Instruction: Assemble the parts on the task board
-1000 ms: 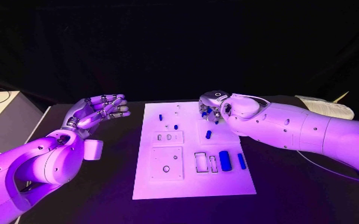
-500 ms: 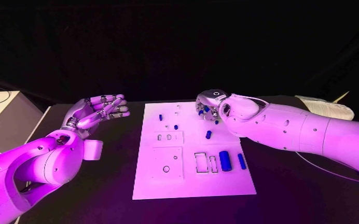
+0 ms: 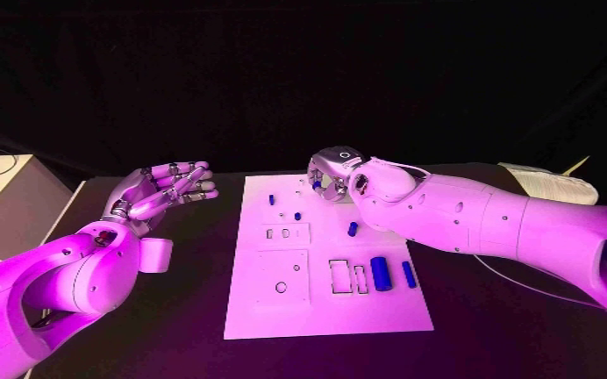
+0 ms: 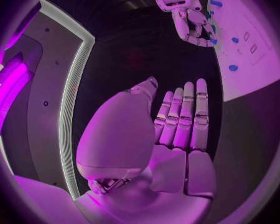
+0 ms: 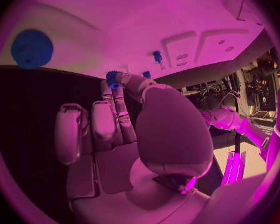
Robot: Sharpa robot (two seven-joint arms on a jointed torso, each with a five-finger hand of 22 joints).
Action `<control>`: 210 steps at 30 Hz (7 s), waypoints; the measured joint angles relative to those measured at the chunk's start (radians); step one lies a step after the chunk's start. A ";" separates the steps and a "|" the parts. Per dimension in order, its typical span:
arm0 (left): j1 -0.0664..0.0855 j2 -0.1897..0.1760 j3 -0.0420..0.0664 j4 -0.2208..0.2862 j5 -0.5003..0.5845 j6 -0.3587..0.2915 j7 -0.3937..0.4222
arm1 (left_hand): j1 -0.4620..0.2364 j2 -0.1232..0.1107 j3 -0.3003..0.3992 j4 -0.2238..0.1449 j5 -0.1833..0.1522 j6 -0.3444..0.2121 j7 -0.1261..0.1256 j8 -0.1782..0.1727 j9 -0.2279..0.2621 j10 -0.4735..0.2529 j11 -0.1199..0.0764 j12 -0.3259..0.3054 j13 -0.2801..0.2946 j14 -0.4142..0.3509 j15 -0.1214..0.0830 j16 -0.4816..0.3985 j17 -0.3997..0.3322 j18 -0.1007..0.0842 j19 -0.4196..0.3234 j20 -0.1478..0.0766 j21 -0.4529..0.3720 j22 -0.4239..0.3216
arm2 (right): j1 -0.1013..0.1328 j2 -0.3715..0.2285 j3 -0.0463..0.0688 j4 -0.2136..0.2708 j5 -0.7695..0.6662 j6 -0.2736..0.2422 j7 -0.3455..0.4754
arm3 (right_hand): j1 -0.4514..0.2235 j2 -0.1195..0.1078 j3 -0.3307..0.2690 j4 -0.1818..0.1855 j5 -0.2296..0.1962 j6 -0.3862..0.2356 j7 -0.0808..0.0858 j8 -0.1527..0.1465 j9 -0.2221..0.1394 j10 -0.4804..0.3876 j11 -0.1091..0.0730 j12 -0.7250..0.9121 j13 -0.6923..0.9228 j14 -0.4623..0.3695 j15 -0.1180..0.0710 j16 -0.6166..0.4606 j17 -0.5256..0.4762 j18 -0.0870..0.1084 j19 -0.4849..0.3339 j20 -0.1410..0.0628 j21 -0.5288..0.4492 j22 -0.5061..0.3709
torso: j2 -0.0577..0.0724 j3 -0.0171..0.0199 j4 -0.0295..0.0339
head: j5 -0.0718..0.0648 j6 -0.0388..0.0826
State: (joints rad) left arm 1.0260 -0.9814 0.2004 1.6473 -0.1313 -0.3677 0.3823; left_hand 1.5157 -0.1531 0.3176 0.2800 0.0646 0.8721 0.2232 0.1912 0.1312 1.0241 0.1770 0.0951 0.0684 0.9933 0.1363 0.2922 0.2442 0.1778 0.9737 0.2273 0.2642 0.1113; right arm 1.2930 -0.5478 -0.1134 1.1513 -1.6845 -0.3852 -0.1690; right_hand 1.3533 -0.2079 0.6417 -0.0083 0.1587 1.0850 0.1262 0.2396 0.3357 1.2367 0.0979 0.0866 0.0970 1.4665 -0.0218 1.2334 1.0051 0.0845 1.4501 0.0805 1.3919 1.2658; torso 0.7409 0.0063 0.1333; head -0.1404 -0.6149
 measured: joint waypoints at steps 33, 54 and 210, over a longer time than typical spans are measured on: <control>0.001 -0.003 0.002 0.021 -0.002 0.001 -0.002 | 0.000 0.000 0.003 -0.003 0.000 0.000 0.000 0.000 0.000 0.000 0.000 0.000 0.000 -0.004 -0.004 0.000 0.002 0.000 0.000 0.000 0.000 0.000 | -0.001 0.125 0.001 -0.168 0.000 -0.058 -0.004 | 0.000 0.000 0.003 -0.006 0.006 0.000 0.000 0.000 0.003 -0.001 0.000 -0.014 0.000 0.000 0.000 0.004 0.000 0.000 0.000 0.000 0.000 0.001 | 0.018 -0.0080 0.0208 | -0.009 0.012; 0.001 -0.004 0.005 0.025 -0.005 0.001 -0.003 | 0.000 0.000 0.003 -0.003 0.000 0.000 0.000 0.000 0.000 0.004 0.004 -0.003 0.000 -0.004 -0.004 0.000 0.004 0.000 0.000 0.000 0.000 -0.001 | -0.002 0.137 0.001 -0.201 -0.007 -0.058 -0.019 | 0.000 0.000 0.003 -0.005 0.001 0.000 0.000 0.000 0.004 -0.001 0.000 -0.011 0.000 0.000 0.000 0.004 0.000 0.000 0.000 0.000 0.000 0.002 | 0.020 -0.0074 0.0211 | -0.007 0.010; 0.000 -0.005 0.008 0.004 -0.008 0.002 -0.011 | 0.004 -0.004 0.008 -0.008 -0.004 0.000 0.000 -0.004 -0.001 0.004 0.004 -0.012 0.000 -0.011 -0.004 0.000 0.012 0.000 0.000 0.000 0.000 -0.003 | 0.034 -0.200 0.020 0.057 0.308 -0.025 0.004 | 0.035 -0.046 -0.337 0.151 0.049 -0.166 0.036 -0.092 -0.023 0.226 -0.024 1.209 1.178 0.002 0.013 0.250 0.302 -0.032 0.016 0.009 0.051 0.042 | 0.015 0.0058 -0.0061 | 0.002 0.017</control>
State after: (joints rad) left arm 1.0260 -0.9859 0.2079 1.6510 -0.1397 -0.3655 0.3713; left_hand 1.5197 -0.1570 0.3258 0.2716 0.0611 0.8721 0.2232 0.1873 0.1300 1.0277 0.1806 0.0832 0.0685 0.9825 0.1326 0.2922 0.2563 0.1777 0.9737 0.2272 0.2642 0.1081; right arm 1.3274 -0.7479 -0.0939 1.2085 -1.3763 -0.4100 -0.1646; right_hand 1.3885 -0.2539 0.3046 0.1430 0.2073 0.9195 0.1624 0.1474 0.3126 1.4624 0.0738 1.2958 1.2748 1.4682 -0.0088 1.4831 1.3068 0.0529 1.4665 0.0897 1.4434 1.3082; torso 0.7558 0.0122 0.1271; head -0.1384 -0.5978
